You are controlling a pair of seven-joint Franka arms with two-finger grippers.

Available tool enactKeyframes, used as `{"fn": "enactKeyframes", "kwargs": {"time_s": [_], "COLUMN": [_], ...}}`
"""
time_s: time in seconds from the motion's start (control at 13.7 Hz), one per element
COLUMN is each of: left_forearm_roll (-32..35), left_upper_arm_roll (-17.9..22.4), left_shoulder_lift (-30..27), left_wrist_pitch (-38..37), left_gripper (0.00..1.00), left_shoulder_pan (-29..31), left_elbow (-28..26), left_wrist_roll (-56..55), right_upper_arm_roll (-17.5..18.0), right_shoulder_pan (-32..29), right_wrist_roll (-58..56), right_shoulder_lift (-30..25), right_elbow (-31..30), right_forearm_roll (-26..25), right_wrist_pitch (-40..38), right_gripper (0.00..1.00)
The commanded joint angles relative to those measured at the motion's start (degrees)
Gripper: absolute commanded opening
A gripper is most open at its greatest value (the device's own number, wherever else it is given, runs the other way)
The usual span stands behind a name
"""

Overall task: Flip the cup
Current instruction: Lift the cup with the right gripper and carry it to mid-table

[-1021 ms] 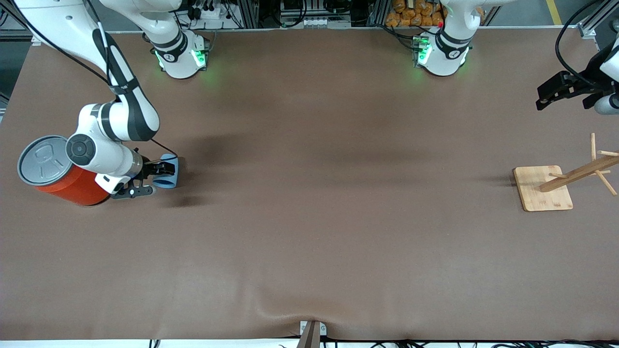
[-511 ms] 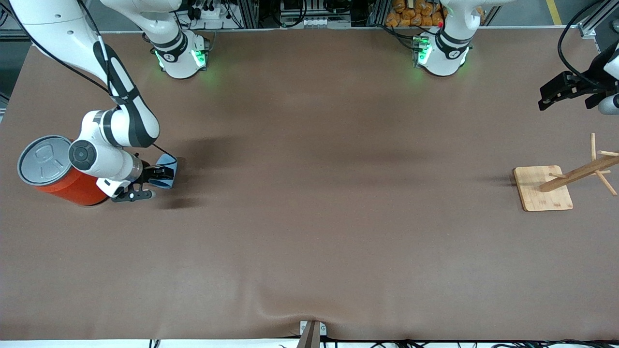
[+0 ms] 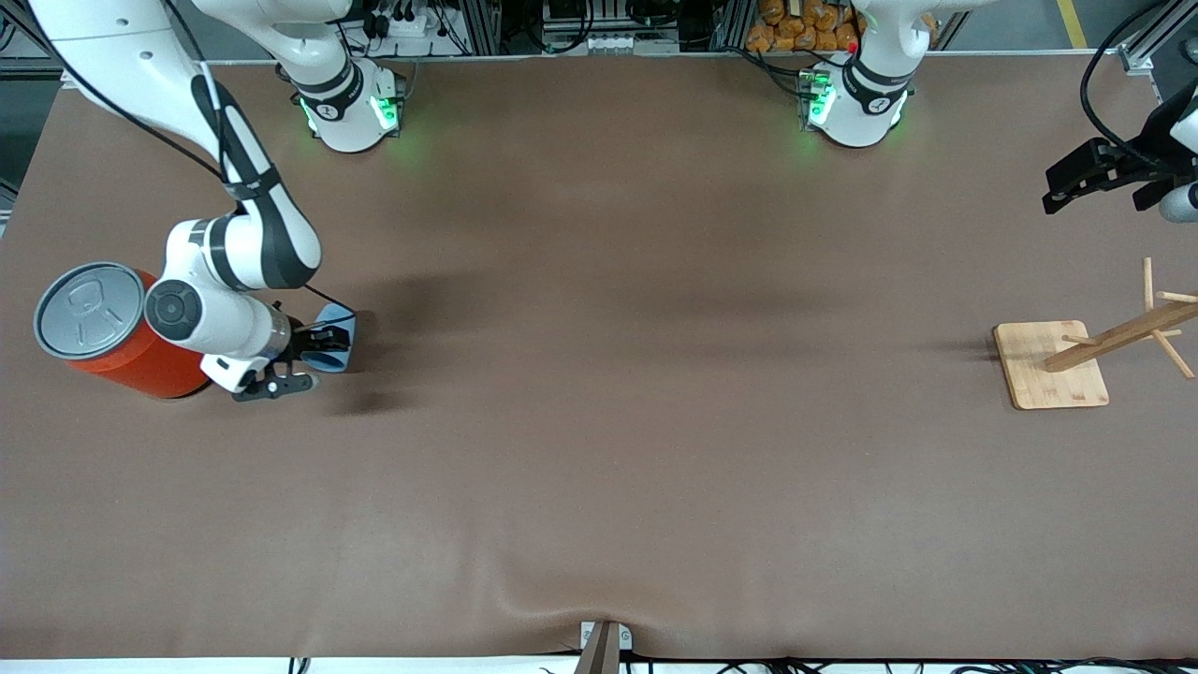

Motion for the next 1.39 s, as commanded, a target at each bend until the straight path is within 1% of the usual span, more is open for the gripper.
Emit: {"fn": "enactKeyframes", "kwargs": {"time_s": [0.0,0.15,0.36,0.51,0.58,0.66,0.73,0.8,0.88,0.95,1.02,1.17,1.31], "left_forearm_roll": [-1.0,-1.7,-1.7,-1.7,-1.7,-1.7,-1.7,-1.7,-1.7,-1.7,-1.7,-1.7,-1.7], "left_upper_arm_roll": [-0.1,-0.1,-0.1,-0.1,-0.1,-0.1,-0.1,-0.1,-0.1,-0.1,-0.1,-0.1,-0.1], "left_shoulder_lift": [0.9,1.1,1.5,1.6,1.6,1.5,1.5,1.6,1.6,1.6,1.5,1.5,1.5], "left_wrist_pitch": [-0.5,-0.5,-0.5,-0.5,-0.5,-0.5,-0.5,-0.5,-0.5,-0.5,-0.5,-0.6,-0.6], "left_gripper": [1.00,1.00,1.00,1.00,1.00,1.00,1.00,1.00,1.00,1.00,1.00,1.00,1.00], "left_shoulder_pan": [0.3,0.4,0.2,0.3,0.3,0.3,0.3,0.3,0.3,0.3,0.4,0.7,1.1], "left_elbow": [1.6,1.6,1.5,1.5,1.5,1.5,1.5,1.4,1.3,1.3,1.3,1.3,1.2], "left_wrist_roll": [0.6,0.6,0.6,0.7,0.7,0.8,0.9,0.9,0.9,0.9,0.9,1.0,1.1], "right_upper_arm_roll": [0.5,0.5,0.5,0.4,0.3,0.0,0.0,0.0,0.1,0.0,-0.1,0.0,-0.1], "right_shoulder_pan": [7.3,14.9,25.1,32.0,35.1,38.0,40.0,42.0,43.4,45.3,46.7,49.7,51.4], "right_wrist_roll": [-0.7,-0.8,-0.7,-0.6,-0.5,-0.8,-0.8,-0.9,-0.9,-1.0,-1.0,-3.3,-7.1], "right_shoulder_lift": [3.1,6.0,13.1,19.0,22.0,23.2,23.9,24.1,24.1,24.8,26.8,31.4,32.0], "right_elbow": [10.5,16.7,27.7,35.4,39.9,42.1,43.5,44.3,44.6,46.1,48.7,55.4,55.8], "right_forearm_roll": [3.2,3.2,2.8,2.7,2.1,0.8,-1.5,-4.8,-7.4,-8.4,-9.3,-14.6,-17.7], "right_wrist_pitch": [-6.3,-6.4,-6.4,-6.3,-6.5,-6.6,-6.6,-6.8,-7.4,-8.6,-10.9,-15.7,-16.3], "right_gripper": [0.06,0.06,0.06,0.06,0.03,0.03,0.03,0.03,0.00,0.00,0.00,0.00,0.00]}}
